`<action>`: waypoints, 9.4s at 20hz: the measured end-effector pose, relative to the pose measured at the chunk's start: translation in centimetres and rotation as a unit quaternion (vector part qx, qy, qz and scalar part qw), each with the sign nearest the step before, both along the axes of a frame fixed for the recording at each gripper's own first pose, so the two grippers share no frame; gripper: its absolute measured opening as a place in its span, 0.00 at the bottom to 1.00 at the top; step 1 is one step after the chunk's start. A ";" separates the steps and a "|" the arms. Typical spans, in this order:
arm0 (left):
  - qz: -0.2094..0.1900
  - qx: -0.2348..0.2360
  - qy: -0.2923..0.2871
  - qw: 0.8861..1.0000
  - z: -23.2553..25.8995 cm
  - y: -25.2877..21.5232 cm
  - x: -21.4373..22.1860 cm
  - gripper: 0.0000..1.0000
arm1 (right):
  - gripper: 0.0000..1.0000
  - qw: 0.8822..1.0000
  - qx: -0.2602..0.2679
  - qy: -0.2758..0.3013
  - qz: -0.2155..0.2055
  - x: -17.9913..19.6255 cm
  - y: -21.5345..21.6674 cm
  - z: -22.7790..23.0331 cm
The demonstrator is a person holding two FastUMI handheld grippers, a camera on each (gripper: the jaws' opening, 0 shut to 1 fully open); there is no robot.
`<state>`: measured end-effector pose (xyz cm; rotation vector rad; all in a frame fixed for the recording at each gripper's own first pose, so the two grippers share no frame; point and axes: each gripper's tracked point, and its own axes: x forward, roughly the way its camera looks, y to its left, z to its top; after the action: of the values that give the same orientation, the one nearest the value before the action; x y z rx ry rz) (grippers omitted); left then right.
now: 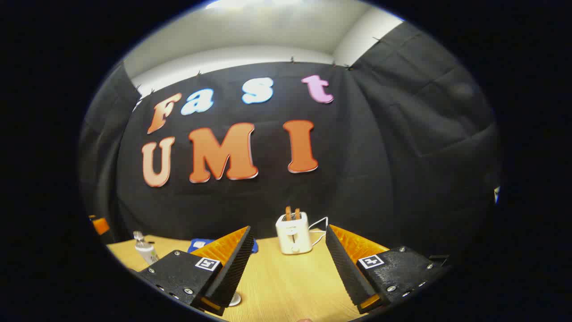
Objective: Open the teacup lid with one hand, grasp the water bottle and pour water into the teacup with the other hand; after pouring, place the water bottle on the coaster and then close the teacup lid.
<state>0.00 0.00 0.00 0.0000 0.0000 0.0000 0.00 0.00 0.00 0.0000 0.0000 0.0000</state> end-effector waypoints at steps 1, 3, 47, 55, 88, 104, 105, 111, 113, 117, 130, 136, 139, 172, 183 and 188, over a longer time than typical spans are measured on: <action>0.013 0.000 0.000 1.000 -0.1 0.9 0.1 0.97 | 0.97 1.000 -0.003 0.019 0.023 0.3 1.9 -1.4; 0.031 0.007 0.002 0.999 -0.4 2.0 0.3 0.97 | 0.97 0.996 0.006 0.059 0.072 0.1 5.4 -4.0; 0.009 0.046 0.044 0.998 -3.4 1.0 1.0 0.96 | 0.98 0.966 -0.082 0.189 0.156 2.0 13.2 -15.8; 0.013 0.047 0.049 0.998 -4.0 1.2 1.2 0.96 | 0.75 0.961 -0.087 0.201 0.166 2.0 14.0 -16.9; -0.097 0.037 0.095 0.990 -9.8 -10.0 1.2 0.97 | 0.20 0.986 -0.012 0.165 0.029 3.4 1.6 -11.7; -0.096 0.025 0.165 0.981 -16.6 -11.4 4.8 0.98 | 0.21 0.984 -0.008 0.176 0.031 3.3 1.5 -12.2; -0.099 0.025 0.162 0.981 -16.4 -11.5 4.8 0.98 | 0.20 0.984 -0.007 0.176 0.030 3.3 1.5 -12.1; -0.106 0.053 0.167 0.979 -16.4 -11.7 4.7 0.69 | 0.20 0.984 -0.007 0.175 0.030 3.2 1.3 -11.9; -0.108 0.079 0.164 0.977 -16.0 -11.5 4.5 0.68 | 0.20 0.984 -0.007 0.175 0.030 3.1 1.2 -11.8; -0.127 0.150 0.150 0.969 -14.4 -12.3 4.4 0.68 | 0.20 0.985 -0.004 0.172 0.026 3.1 0.6 -11.6; -0.174 0.464 0.108 0.862 -15.0 -13.2 5.6 0.69 | 0.20 0.986 0.015 0.166 0.004 3.0 -1.8 -10.8; -0.197 0.572 0.095 0.790 -15.8 -13.9 5.9 0.67 | 0.20 0.986 0.018 0.166 0.002 2.9 -2.3 -10.7; -0.202 0.612 0.078 0.761 -15.7 -14.5 5.7 0.70 | 0.20 0.986 0.022 0.166 -0.001 2.8 -2.7 -10.6; -0.276 0.822 0.065 0.494 -14.9 -17.1 7.5 0.70 | 0.20 0.984 0.027 0.175 0.000 2.7 -3.7 -11.0; -0.268 0.866 0.026 0.421 -13.0 -18.7 7.5 0.67 | 0.20 0.984 0.031 0.174 -0.002 2.6 -4.0 -10.8; -0.259 0.883 0.012 0.391 -12.0 -19.5 8.1 0.72 | 0.20 0.984 0.035 0.173 -0.007 2.6 -4.5 -10.8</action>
<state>8.09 -19.54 -12.01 2.2428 0.0311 -0.6575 2.59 -4.47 -10.81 0.0705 0.3488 -0.0141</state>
